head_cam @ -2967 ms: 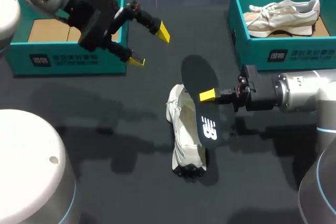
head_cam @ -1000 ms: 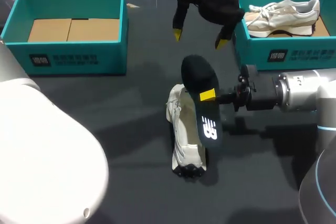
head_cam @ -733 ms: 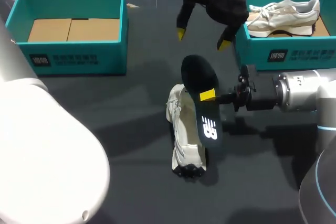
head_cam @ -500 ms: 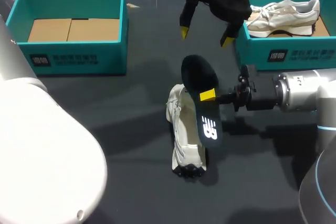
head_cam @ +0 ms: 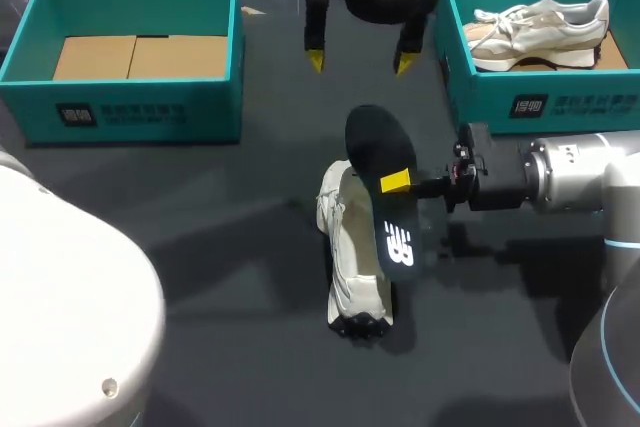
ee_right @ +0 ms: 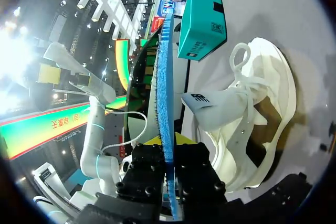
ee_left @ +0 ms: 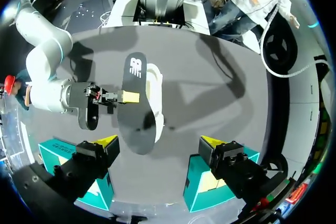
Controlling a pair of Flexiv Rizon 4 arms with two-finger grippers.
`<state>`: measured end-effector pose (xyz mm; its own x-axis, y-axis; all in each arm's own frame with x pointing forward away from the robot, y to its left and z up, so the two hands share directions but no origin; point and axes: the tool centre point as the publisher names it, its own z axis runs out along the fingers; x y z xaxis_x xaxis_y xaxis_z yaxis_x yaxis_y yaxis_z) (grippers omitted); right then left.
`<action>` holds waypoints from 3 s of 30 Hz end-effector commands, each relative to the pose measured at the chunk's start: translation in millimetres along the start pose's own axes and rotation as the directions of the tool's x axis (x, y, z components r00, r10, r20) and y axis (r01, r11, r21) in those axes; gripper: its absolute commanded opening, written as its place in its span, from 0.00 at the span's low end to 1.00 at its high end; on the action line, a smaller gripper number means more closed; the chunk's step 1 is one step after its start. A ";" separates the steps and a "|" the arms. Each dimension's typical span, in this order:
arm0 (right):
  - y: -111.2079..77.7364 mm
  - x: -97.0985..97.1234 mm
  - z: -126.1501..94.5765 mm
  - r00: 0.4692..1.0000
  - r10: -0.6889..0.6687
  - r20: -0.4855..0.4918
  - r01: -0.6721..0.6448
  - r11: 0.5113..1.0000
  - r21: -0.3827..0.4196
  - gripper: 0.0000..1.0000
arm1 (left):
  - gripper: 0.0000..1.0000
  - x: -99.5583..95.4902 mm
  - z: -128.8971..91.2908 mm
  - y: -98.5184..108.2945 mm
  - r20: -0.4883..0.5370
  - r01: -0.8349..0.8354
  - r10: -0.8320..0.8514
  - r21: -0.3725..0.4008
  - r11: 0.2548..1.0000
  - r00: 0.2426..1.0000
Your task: Take the shoe out of the shoebox, open the shoe tongue, remove and reinsert the insole, then place the shoe into the shoebox
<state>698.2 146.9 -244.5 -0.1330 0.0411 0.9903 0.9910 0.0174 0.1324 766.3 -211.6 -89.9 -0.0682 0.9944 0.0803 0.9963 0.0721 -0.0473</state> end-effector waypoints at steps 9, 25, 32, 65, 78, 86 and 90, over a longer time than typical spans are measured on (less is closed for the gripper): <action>-1.5 0.4 0.2 1.000 0.000 0.002 0.000 1.000 -0.002 0.00 | 1.00 44.2 19.1 0.0 0.495 0.028 -0.039 0.029 0.999 0.868; -1.5 0.4 0.2 1.000 0.000 0.002 0.000 1.000 -0.002 0.00 | 1.00 63.9 37.5 -12.7 0.738 -0.005 -0.024 0.037 0.999 0.675; -1.5 0.4 0.2 1.000 0.000 0.002 0.000 1.000 -0.002 0.00 | 1.00 71.2 47.7 -16.5 0.847 -0.017 -0.043 0.061 0.998 0.530; 7.9 6.9 -0.9 0.999 0.035 -0.026 -0.037 0.998 -0.060 0.00 | 1.00 59.9 79.4 -13.8 0.994 -0.050 -0.033 0.039 0.998 0.108; 20.3 26.6 3.7 0.999 0.042 -0.006 -0.042 0.996 -0.083 0.00 | 1.00 41.9 80.3 -3.9 0.997 0.009 0.052 -0.053 0.999 0.051; 20.3 26.6 3.7 0.999 0.042 -0.006 -0.042 0.996 -0.083 0.00 | 1.00 42.7 77.6 -2.7 0.997 -0.011 0.054 -0.054 0.998 0.049; 21.9 27.9 5.7 0.999 0.052 -0.008 -0.052 0.995 -0.088 0.00 | 1.00 40.3 79.4 -1.6 0.998 -0.017 0.042 -0.041 0.999 0.053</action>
<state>717.2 152.5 -216.1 -0.0847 0.0295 0.9960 0.9939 -0.0685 0.0866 755.5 -162.6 -165.3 -0.0116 0.1262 -0.9919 0.9983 0.0577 -0.0043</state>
